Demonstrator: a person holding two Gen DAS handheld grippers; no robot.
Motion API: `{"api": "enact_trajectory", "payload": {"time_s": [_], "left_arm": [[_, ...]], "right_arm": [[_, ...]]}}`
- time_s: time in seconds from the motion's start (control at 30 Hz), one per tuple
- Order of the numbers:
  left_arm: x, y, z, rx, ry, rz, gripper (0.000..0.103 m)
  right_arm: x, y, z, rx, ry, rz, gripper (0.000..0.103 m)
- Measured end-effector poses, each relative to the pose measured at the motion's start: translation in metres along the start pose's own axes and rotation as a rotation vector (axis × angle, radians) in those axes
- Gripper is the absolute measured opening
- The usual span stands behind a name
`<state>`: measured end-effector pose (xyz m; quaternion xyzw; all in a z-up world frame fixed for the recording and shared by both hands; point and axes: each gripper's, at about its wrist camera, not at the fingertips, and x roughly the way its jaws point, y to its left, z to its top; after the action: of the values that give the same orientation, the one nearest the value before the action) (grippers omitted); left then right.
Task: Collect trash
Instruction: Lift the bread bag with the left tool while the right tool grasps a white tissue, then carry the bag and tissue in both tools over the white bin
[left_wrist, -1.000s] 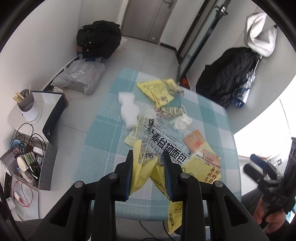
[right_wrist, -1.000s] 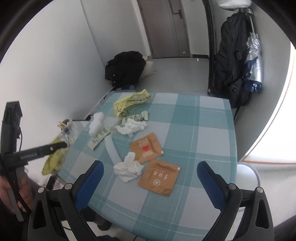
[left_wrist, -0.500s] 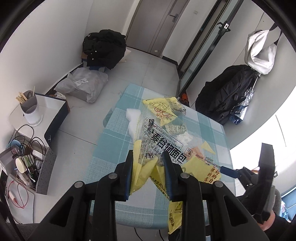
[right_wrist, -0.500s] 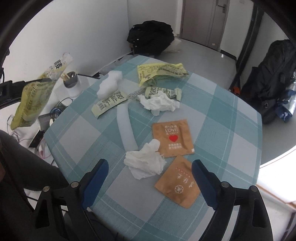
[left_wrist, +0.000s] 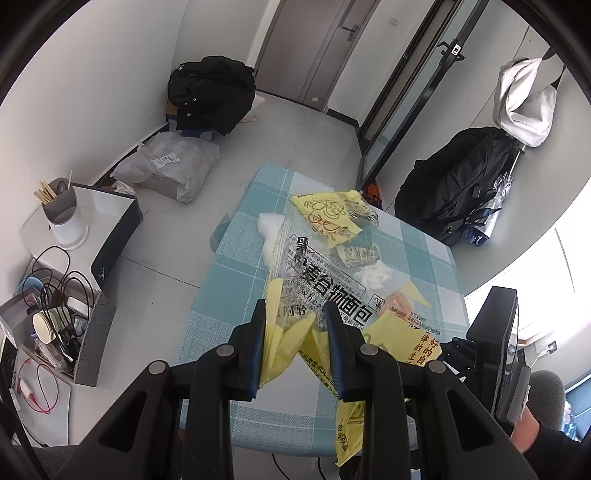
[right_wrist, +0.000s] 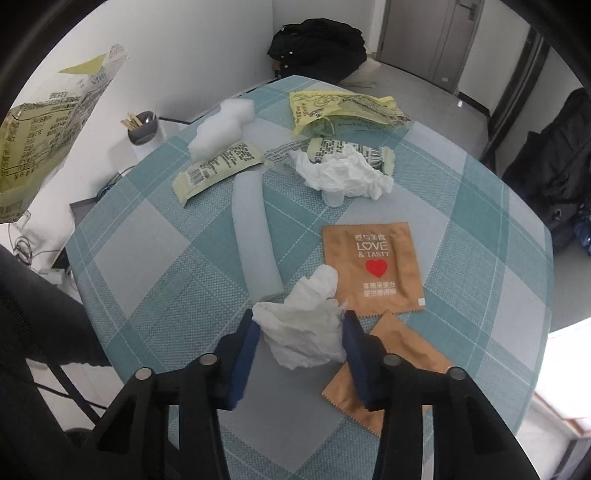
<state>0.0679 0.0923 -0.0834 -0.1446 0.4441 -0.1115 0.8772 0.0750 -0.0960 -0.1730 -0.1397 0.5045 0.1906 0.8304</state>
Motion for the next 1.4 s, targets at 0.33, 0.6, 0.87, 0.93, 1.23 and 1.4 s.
{"api": "enact_trajectory", "payload": {"time_s": [0.33, 0.6, 0.87, 0.93, 1.23, 1.4], "left_arm": [[0.000, -0.003, -0.001, 0.011, -0.001, 0.008, 0.024], [0.007, -0.010, -0.001, 0.045, -0.007, 0.044, 0.024], [0.008, -0.027, -0.004, 0.088, -0.030, 0.101, 0.024], [0.008, -0.035, -0.005, 0.101, -0.031, 0.098, 0.024], [0.002, -0.094, 0.002, 0.198, -0.066, 0.071, 0.024], [-0.001, -0.131, 0.009, 0.249, -0.080, 0.013, 0.024]], "right_arm": [[-0.013, 0.001, -0.005, -0.004, -0.036, -0.006, 0.025], [-0.032, -0.008, -0.011, 0.049, -0.085, 0.042, 0.020], [-0.063, -0.024, -0.018, 0.088, -0.146, 0.058, 0.018], [-0.080, -0.031, -0.022, 0.102, -0.178, 0.062, 0.018], [-0.177, -0.070, -0.043, 0.114, -0.340, 0.021, 0.018], [-0.228, -0.110, -0.051, 0.187, -0.407, -0.027, 0.018]]}}
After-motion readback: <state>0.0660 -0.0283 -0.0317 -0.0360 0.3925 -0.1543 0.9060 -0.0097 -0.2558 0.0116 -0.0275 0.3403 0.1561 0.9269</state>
